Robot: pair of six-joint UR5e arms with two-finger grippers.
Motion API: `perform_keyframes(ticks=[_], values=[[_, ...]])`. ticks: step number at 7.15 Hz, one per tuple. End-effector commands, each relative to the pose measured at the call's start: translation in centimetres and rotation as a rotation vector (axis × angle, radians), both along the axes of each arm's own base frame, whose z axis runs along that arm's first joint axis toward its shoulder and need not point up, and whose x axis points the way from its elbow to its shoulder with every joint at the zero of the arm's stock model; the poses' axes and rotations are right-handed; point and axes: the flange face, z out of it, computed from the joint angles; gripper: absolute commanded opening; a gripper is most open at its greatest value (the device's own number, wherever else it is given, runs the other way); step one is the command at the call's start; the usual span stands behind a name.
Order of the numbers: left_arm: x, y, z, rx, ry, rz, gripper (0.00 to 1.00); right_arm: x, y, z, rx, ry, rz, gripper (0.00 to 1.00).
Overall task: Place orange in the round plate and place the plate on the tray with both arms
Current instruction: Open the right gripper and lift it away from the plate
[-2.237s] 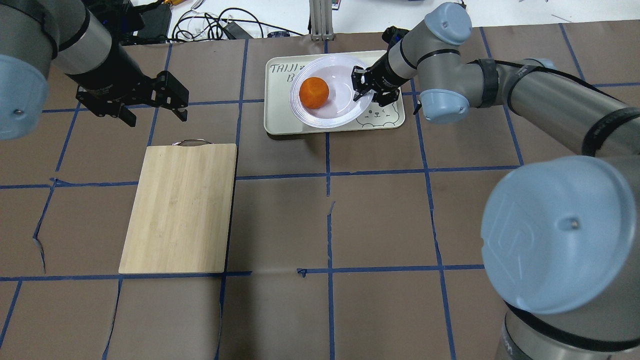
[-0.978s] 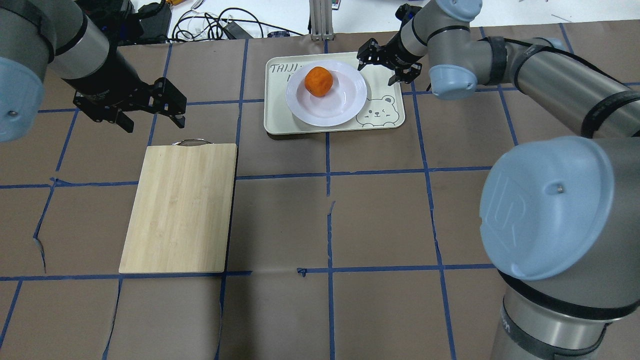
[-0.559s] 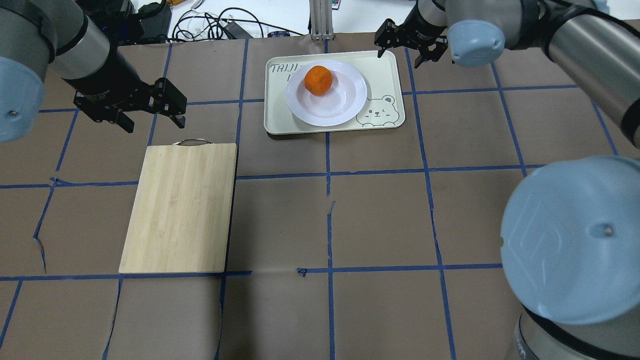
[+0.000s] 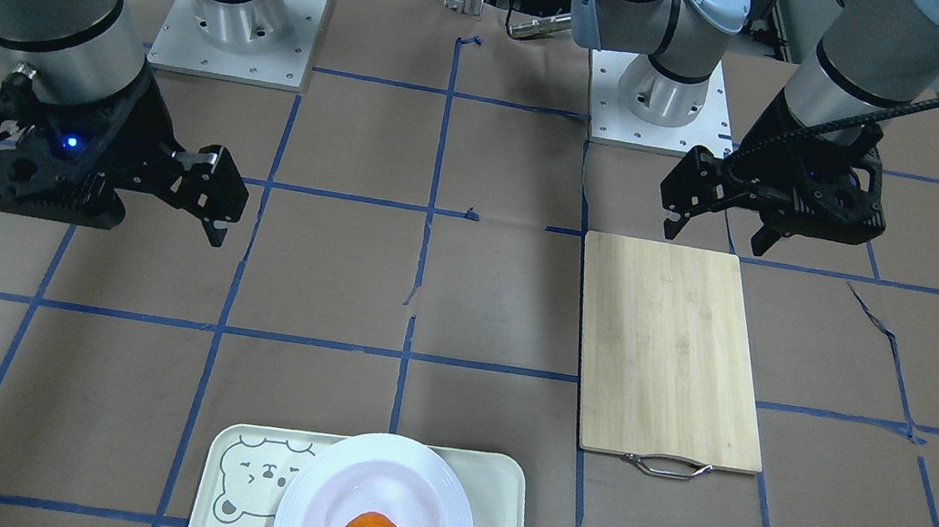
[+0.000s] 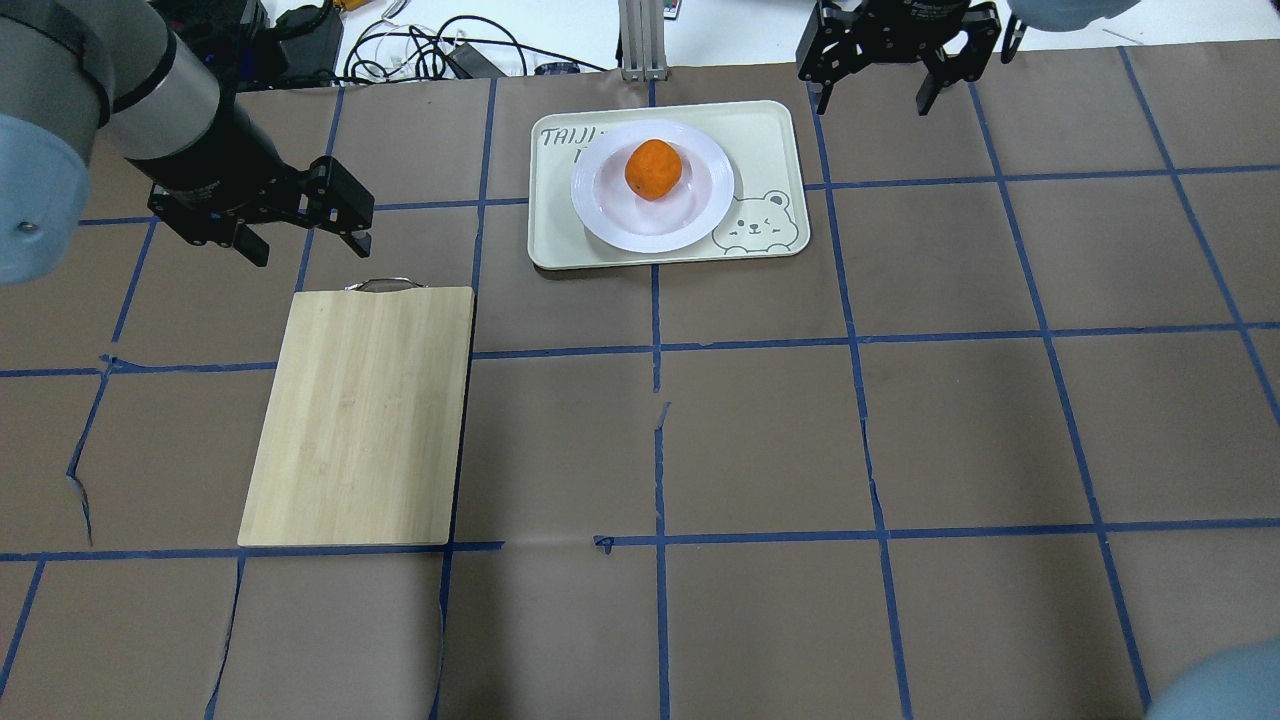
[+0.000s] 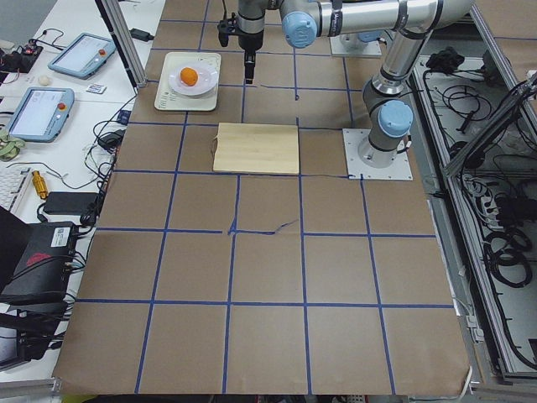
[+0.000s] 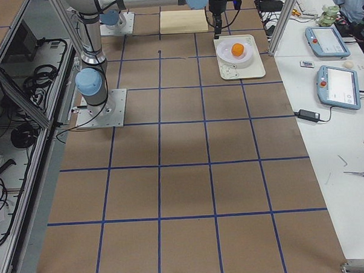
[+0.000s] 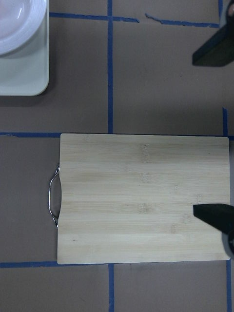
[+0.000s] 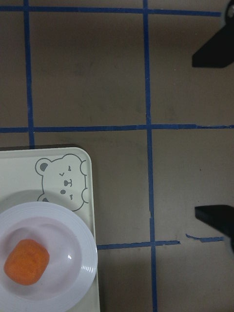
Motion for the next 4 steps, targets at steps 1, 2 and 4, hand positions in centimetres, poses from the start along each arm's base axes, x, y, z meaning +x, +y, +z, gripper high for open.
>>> perform_keyframes(ticks=[1,2,4], values=[[-0.08,0.1,0.07,0.002,-0.001,0.0,1.0,-0.31,1.44,0.41,-0.002,0.007,0.03,1.0],[0.0,0.1,0.06,0.003,0.0,0.002,1.0,-0.3,1.62,0.46,-0.003,0.005,0.033,1.0],[0.02,0.07,-0.04,0.007,-0.002,0.0,1.0,-0.2,1.66,0.65,-0.009,0.004,0.035,1.0]])
